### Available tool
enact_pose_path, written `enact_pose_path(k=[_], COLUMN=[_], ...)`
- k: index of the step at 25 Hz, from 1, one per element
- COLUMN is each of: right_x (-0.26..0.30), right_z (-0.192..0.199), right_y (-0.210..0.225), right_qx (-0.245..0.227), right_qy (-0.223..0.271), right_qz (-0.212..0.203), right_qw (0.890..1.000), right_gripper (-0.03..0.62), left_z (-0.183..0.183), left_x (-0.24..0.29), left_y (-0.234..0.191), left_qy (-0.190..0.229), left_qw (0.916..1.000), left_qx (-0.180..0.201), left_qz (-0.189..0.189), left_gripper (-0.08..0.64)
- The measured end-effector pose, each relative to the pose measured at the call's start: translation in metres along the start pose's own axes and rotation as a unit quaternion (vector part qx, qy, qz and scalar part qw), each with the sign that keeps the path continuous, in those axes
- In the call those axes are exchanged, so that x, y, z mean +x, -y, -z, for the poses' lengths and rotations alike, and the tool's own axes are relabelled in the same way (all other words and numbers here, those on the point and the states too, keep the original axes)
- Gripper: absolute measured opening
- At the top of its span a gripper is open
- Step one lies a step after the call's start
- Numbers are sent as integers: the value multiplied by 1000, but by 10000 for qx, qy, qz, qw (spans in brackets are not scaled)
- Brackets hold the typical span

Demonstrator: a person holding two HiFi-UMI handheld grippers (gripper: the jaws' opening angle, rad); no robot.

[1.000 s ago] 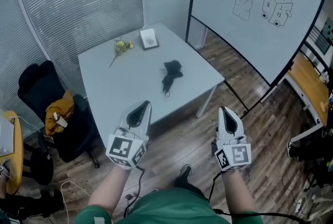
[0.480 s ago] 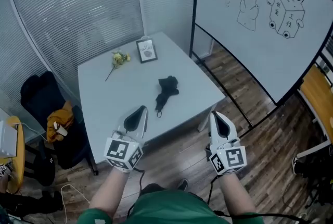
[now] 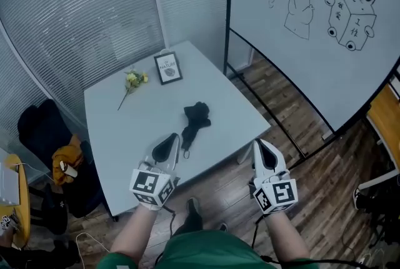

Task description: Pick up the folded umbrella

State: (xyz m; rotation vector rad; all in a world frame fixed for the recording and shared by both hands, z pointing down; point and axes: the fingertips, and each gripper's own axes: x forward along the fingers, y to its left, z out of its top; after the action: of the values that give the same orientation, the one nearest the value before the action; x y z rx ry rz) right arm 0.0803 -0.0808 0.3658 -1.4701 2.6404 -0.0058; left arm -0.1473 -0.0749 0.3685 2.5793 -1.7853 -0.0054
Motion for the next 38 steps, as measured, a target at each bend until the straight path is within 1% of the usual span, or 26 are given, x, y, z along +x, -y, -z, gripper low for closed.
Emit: enact_pose_path(k=[6,9,11,14,15,16,17,20,23,26,28,31,32,34,36,38], right_x=[47,76,94,114,119,124,127,134,143,152,151,144,141,136,130,124], right_z=[3,7,13,23,26,29,32,40,43,42,41,44,45,45,45,47], right_y=[12,9,5,-1,-2,-3,-4,1,14,23,31,50,57,72,86,100], right_qx=[-36,-51,-36,-33,-35,-36,-34,4,3,-59,-129,-87,-60,-34,-11,23], right_qy=[-130,-171,-227,-341,-374,-402,-430,-527,-582,-566,-574,-638,-653,-664,-675,-692], right_qz=[296,375,414,468,489,514,544,641,688,623,598,694,739,831,939,1059], right_qw=[9995,9991,9989,9983,9981,9979,9976,9966,9959,9964,9965,9955,9951,9943,9933,9920], right_gripper=[3,3,3,3,3,3,3,3,3,3,3,3,3,3,3,3], left_z=[37,66,87,120,132,145,158,196,226,255,275,301,310,329,347,364], left_x=[58,83,98,120,127,134,141,157,175,195,207,222,225,231,235,238], left_y=[-41,-66,-81,-100,-106,-112,-117,-129,-133,-136,-134,-129,-128,-125,-120,-113], left_qy=[-343,-655,-904,-1319,-1474,-1645,-1829,-2383,-2778,-3131,-3365,-3773,-3939,-4283,-4583,-4794], left_qw=[9991,9969,9936,9852,9819,9784,9744,9595,9446,9310,9222,9098,9041,8899,8741,8610], left_qx=[-184,-313,-523,-886,-962,-1015,-1061,-1268,-1527,-1673,-1702,-1502,-1415,-1311,-1338,-1428], left_qz=[168,302,434,649,695,730,760,804,847,848,851,859,860,868,898,918], left_gripper=[15,15,17,17,22,47,94,163,200,244,273,299,310,321,334,345])
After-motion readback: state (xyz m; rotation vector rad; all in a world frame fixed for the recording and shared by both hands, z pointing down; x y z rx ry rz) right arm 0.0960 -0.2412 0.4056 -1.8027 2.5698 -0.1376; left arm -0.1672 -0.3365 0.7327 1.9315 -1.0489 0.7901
